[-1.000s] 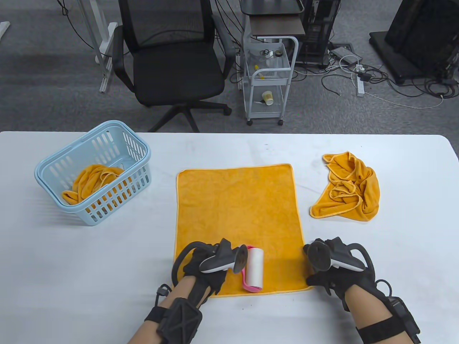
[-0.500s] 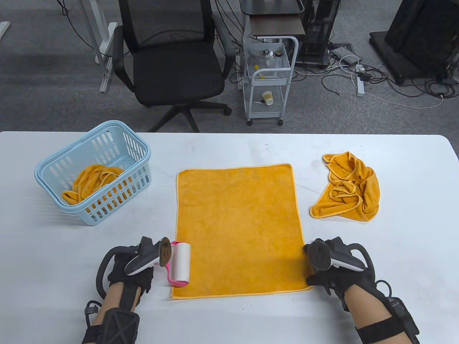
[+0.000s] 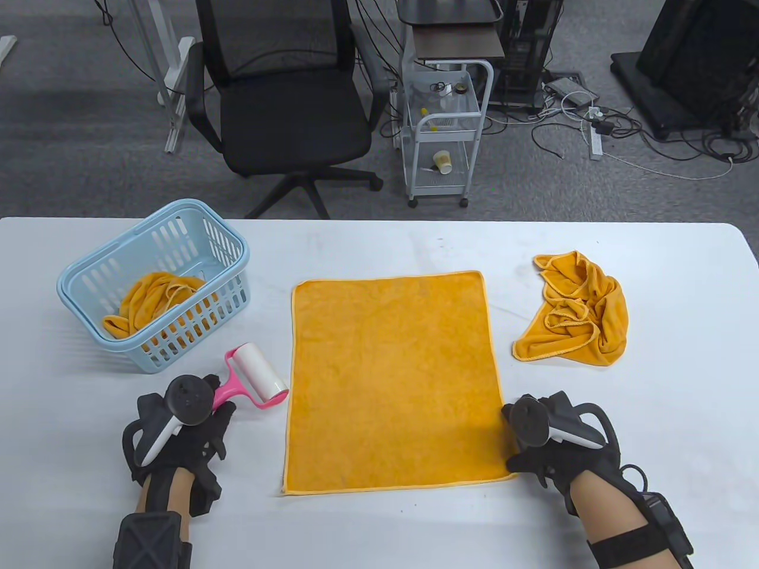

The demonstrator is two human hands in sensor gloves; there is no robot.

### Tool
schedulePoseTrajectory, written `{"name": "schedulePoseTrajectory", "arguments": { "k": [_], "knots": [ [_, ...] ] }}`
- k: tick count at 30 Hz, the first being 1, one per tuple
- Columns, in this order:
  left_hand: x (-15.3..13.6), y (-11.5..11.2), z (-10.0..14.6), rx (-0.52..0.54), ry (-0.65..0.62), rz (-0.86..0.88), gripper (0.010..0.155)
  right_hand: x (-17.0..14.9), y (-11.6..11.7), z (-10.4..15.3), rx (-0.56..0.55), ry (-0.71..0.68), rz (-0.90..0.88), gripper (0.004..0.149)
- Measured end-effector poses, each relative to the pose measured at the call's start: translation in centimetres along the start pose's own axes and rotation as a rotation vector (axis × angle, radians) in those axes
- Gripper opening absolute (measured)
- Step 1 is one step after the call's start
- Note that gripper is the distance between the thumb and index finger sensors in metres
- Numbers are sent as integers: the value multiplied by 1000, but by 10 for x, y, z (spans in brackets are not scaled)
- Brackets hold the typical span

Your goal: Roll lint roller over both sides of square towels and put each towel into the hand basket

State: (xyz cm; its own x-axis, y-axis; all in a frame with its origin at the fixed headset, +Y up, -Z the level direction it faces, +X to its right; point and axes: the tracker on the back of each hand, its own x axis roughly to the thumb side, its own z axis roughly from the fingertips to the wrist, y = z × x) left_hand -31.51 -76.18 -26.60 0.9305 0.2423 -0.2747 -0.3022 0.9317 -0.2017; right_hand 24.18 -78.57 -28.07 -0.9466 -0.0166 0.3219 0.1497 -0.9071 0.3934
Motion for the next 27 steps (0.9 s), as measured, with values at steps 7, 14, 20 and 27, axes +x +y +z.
{"name": "schedulePoseTrajectory", "arguments": {
  "k": [7,14,20,27],
  "knots": [
    [-23,-15,-11,-43,144,-64,59,-1,0,0,-1,4,-8,93],
    [-21,-18,-10,-46,181,-166,67,-1,0,1,-1,4,-10,92],
    [26,7,19,115,-115,-168,63,-2,-6,5,-20,-26,-24,92],
    [95,-18,44,-126,-535,-239,47,-1,-23,24,-87,-165,-133,68]
  ]
}}
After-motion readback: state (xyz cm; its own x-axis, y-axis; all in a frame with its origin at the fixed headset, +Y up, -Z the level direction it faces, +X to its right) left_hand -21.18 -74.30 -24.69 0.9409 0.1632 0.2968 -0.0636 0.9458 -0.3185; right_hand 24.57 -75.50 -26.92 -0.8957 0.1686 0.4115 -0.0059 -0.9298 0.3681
